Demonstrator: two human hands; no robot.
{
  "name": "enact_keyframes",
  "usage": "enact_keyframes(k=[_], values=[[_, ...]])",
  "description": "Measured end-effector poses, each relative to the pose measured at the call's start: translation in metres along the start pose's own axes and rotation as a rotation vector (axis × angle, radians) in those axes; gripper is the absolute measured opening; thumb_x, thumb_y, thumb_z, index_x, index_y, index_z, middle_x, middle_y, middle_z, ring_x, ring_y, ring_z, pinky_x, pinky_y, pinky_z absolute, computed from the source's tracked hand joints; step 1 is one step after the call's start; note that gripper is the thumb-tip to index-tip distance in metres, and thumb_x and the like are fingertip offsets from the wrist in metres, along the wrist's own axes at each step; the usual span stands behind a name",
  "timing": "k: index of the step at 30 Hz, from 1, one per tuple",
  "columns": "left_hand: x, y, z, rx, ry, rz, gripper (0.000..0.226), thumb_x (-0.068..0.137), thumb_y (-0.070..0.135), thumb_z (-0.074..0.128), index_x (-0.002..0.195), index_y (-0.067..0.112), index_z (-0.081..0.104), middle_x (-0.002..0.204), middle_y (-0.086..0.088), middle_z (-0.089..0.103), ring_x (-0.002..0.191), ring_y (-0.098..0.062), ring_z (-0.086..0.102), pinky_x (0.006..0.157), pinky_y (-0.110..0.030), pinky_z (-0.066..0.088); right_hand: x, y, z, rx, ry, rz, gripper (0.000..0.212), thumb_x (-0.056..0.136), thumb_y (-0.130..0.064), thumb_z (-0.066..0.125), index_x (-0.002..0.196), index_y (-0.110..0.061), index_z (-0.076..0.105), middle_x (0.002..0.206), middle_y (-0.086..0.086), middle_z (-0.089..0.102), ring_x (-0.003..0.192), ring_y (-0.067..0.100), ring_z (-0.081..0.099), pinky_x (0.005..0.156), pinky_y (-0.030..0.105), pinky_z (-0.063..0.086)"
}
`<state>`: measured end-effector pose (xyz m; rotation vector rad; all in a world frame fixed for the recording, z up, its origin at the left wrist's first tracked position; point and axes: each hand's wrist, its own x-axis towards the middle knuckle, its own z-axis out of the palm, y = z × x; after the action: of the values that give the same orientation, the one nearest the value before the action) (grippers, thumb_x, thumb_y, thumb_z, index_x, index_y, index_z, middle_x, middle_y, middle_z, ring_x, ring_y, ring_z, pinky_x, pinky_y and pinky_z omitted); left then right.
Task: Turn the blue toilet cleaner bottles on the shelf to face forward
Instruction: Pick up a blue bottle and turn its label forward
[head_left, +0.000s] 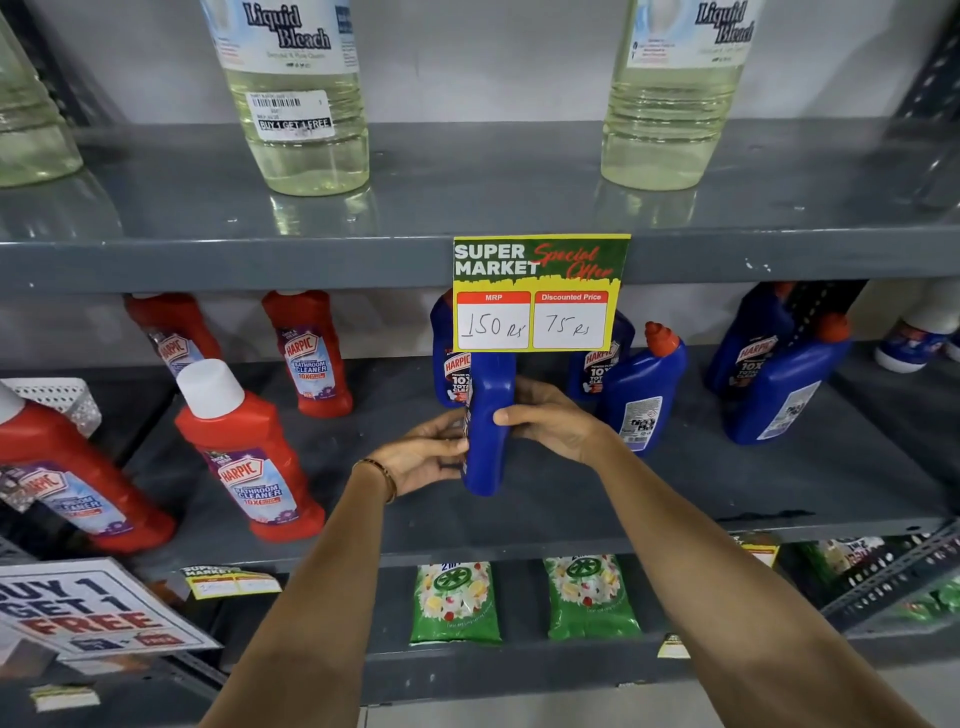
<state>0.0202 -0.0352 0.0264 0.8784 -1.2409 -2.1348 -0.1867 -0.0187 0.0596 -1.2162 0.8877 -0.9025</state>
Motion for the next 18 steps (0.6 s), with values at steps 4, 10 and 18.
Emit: enact_keyframes(k=[4,10,18], values=[[0.007,-0.007,0.000,-0.021,0.092,0.059,0.040,0.077,-0.005,0.060,0.109,0.020,0.058,0.106,-0.005,0.064,0.086,-0.015,0.070,0.068,-0.031,0.060,-0.001,0.003,-0.003,0.074,-0.022,0.026,0.038,0.079,-0.004,0.065,0.113,-0.021,0.063,0.106,-0.004,0.071,0.102,0.014,0.065,0.083,0.028,0.055],[0.015,-0.011,0.006,0.054,0.391,0.163,0.054,0.065,-0.002,0.076,0.108,0.018,0.051,0.121,-0.010,0.056,0.105,-0.024,0.061,0.066,-0.031,0.060,0.004,0.010,-0.005,0.052,0.099,0.016,0.031,0.078,-0.009,0.069,0.107,-0.023,0.067,0.106,-0.004,0.072,0.107,0.015,0.064,0.089,0.030,0.053],[0.022,-0.015,0.012,0.287,0.671,0.210,0.069,0.055,0.000,0.083,0.115,0.008,0.051,0.108,-0.005,0.060,0.097,-0.023,0.060,0.082,-0.037,0.053,0.006,0.007,-0.001,-0.145,0.249,-0.074,0.042,0.077,0.001,0.068,0.113,-0.018,0.059,0.112,0.004,0.065,0.101,0.013,0.063,0.076,0.020,0.057]])
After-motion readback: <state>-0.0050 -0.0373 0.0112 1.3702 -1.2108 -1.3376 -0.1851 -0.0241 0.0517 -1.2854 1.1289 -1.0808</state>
